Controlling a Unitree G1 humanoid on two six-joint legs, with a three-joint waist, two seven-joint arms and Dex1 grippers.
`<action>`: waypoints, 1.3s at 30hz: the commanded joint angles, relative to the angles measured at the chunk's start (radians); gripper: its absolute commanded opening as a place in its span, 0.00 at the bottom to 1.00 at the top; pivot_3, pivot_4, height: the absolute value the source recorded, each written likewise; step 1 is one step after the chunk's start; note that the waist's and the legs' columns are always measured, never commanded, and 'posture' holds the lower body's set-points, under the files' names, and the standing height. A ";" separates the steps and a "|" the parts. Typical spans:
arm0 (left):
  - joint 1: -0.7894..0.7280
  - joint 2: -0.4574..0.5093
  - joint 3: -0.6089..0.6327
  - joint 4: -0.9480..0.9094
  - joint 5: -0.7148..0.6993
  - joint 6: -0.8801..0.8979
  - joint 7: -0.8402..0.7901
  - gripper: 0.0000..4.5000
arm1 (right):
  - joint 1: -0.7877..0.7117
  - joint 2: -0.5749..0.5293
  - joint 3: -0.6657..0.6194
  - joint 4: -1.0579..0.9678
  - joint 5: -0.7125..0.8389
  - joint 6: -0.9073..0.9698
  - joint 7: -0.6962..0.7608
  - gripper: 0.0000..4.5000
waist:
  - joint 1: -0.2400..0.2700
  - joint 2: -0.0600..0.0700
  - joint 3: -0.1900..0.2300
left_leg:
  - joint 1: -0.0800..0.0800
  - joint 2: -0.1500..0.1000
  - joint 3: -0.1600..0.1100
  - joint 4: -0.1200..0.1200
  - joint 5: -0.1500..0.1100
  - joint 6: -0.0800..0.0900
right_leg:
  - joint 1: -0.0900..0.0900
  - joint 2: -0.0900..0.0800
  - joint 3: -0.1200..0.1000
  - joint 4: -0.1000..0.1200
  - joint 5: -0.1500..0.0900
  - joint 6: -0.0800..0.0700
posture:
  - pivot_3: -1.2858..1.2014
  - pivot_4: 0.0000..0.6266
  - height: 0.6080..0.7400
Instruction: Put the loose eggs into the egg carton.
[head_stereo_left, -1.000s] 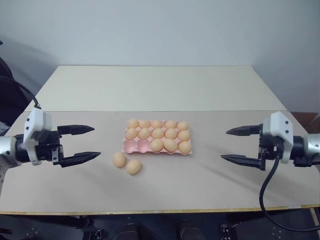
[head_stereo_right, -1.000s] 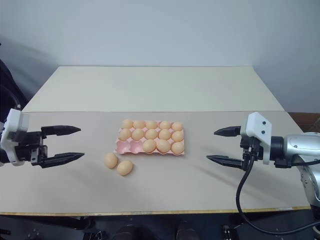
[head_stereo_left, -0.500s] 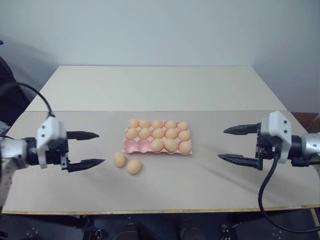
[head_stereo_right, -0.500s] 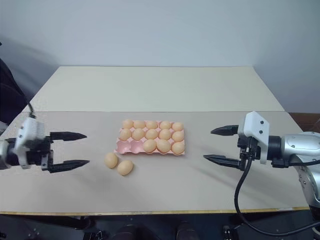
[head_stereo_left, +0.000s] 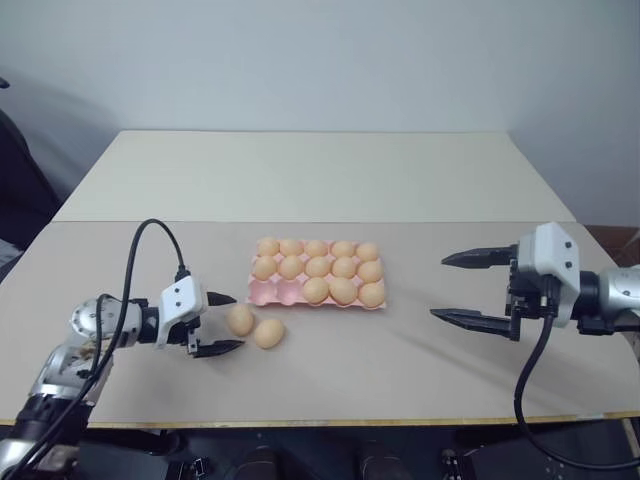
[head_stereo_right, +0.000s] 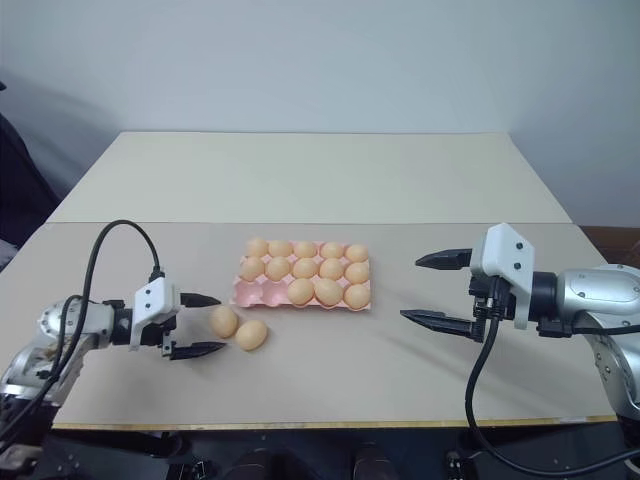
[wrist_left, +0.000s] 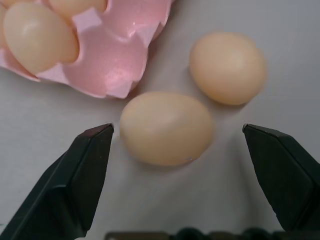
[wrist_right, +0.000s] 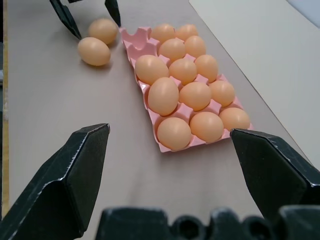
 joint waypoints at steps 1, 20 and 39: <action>-0.044 -0.028 -0.010 0.056 0.016 -0.055 0.005 1.00 | 0.008 -0.013 -0.045 -0.041 0.023 0.001 -0.018 0.99 | 0.001 0.000 0.000 | 0.000 0.000 0.000 0.000 0.000 0.000 | 0.000 0.000 0.000 0.000 0.000 0.000 | 0.52 0.24 1.00; 0.012 0.192 0.168 -0.067 -0.237 0.132 -0.257 0.48 | 0.040 -0.003 -0.042 -0.052 0.036 -0.011 -0.056 1.00 | -0.004 0.000 0.000 | 0.000 0.000 0.000 0.000 0.000 0.000 | -0.001 0.000 0.000 0.001 0.000 0.000 | 0.52 0.24 1.00; -0.372 -0.191 -0.146 0.086 0.030 0.011 -0.030 0.55 | 0.056 0.003 -0.062 -0.104 0.054 0.006 -0.102 1.00 | 0.013 0.000 0.000 | 0.002 -0.001 -0.001 0.001 0.000 0.001 | 0.005 0.000 0.000 -0.002 0.000 0.001 | 0.52 0.24 1.00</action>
